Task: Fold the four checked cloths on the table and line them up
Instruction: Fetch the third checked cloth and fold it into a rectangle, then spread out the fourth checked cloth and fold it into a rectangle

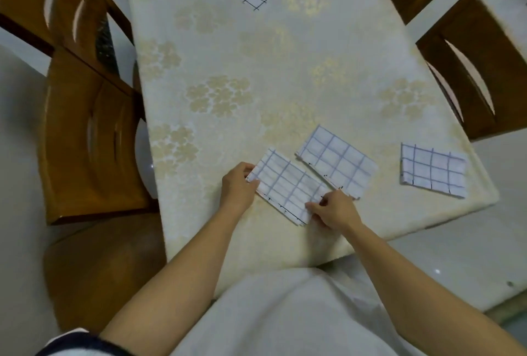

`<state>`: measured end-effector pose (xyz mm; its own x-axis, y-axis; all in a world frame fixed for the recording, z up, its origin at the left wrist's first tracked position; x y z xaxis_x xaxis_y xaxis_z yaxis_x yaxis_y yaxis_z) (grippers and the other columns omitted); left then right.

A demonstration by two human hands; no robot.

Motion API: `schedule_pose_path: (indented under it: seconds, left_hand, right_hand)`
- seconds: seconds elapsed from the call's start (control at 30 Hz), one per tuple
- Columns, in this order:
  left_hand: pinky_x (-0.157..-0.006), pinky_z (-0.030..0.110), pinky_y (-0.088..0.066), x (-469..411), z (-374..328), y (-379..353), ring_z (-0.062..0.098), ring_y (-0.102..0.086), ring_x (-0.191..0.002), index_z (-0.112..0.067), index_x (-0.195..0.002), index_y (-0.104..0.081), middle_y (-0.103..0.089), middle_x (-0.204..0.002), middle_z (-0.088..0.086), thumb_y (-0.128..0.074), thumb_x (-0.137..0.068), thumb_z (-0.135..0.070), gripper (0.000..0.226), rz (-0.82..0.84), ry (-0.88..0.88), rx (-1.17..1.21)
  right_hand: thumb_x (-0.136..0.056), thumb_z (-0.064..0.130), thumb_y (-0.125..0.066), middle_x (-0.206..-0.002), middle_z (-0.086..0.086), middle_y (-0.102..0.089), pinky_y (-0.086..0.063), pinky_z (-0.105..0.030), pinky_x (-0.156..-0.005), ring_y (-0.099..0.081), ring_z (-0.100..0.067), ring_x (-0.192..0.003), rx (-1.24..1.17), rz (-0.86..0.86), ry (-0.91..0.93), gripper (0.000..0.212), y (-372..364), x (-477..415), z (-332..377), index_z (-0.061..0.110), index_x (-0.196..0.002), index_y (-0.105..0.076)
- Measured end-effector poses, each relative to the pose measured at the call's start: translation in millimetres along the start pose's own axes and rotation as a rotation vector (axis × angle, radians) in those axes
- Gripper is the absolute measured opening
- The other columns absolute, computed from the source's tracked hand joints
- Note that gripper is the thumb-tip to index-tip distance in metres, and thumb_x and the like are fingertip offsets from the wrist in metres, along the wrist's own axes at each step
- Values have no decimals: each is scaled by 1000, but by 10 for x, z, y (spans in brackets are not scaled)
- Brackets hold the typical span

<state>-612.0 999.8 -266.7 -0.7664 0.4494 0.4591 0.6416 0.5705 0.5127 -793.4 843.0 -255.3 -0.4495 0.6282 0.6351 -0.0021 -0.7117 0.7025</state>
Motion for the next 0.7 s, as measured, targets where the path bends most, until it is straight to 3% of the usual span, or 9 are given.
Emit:
schedule_pose_path:
  seconds: [0.1,0.17,0.23,0.3,0.33,0.4,0.5,0.57,0.7]
  left_hand:
    - [-83,24,-44,37,-18,-59,24,-61,-107,-15,-127,-61,-61,-121,8,-71,-89,-7,41,-16,-66,-84]
    - [-97,30,-42,83,-44,-96,27,-49,-120,-22,-143,-47,-47,-136,6,-73,-89,-16,60,-111,-143,-338]
    - [-108,37,-39,116,-141,-146,27,-39,-131,-24,-149,-40,-40,-148,3,-74,-89,-23,69,-205,-355,-525]
    - [-118,39,-31,97,-224,-293,27,-27,-146,-19,-154,-33,-31,-159,4,-72,-91,-22,75,-29,-521,-574]
    - [-123,39,-22,85,-244,-371,26,-16,-152,-18,-158,-24,-20,-165,4,-70,-93,-23,80,104,-513,-618]
    - [-125,40,-8,35,-229,-462,24,2,-155,-17,-161,-3,3,-169,-1,-65,-96,-32,90,302,-364,-723]
    - [-124,46,-5,-32,-235,-449,23,9,-155,-17,-160,9,16,-167,-7,-66,-94,-40,102,396,-240,-807]
    - [-123,50,-7,-32,-297,-442,24,10,-155,-19,-160,11,18,-166,-8,-70,-92,-39,108,395,-196,-831]
    - [-123,53,-7,30,-461,-480,31,9,-155,-21,-160,10,18,-167,-6,-75,-87,-40,114,325,-101,-903]
  right_hand:
    - [-84,56,-67,-50,4,-56,-47,-28,-53,-60,-18,-52,84,-63,-26,49,2,84,-42,18,-57,-53]
    - [-82,50,-68,-74,1,-61,-49,-33,-62,-59,-21,-68,156,-230,16,34,29,147,0,19,-78,-53]
    - [-82,38,-74,-100,-5,-62,-48,-36,-73,-59,-25,-87,226,-442,320,34,13,186,121,15,-102,-59]
    - [-84,33,-76,-123,-13,-60,-51,-41,-87,-60,-31,-108,295,-457,578,53,-97,160,270,8,-127,-57]
    - [-86,35,-74,-135,-16,-55,-49,-43,-98,-56,-33,-120,313,-396,612,64,-162,101,313,6,-137,-51]
    - [-93,45,-62,-158,-14,-33,-32,-44,-117,-33,-31,-144,334,-207,543,78,-300,9,330,8,-153,-30]
    - [-102,52,-38,-167,-4,3,-7,-40,-125,2,-20,-153,437,-80,491,78,-393,-13,171,13,-159,-3]
    - [-101,51,-40,-166,-3,7,-4,-34,-124,2,-19,-153,432,-72,479,80,-341,35,76,13,-159,1]
    - [-96,48,-56,-167,-4,1,-14,-33,-121,-11,-23,-152,400,-29,461,90,-115,119,-39,11,-158,-2]
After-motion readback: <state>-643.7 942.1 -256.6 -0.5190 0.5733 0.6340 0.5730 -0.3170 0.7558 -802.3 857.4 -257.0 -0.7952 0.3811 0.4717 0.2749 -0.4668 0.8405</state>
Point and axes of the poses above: each hand's wrist, its own x-axis away from the middle knuckle, its own y-axis out of the back of the hand, z = x × y, the point moved 1 cm from there along -x, towards the middle knuckle
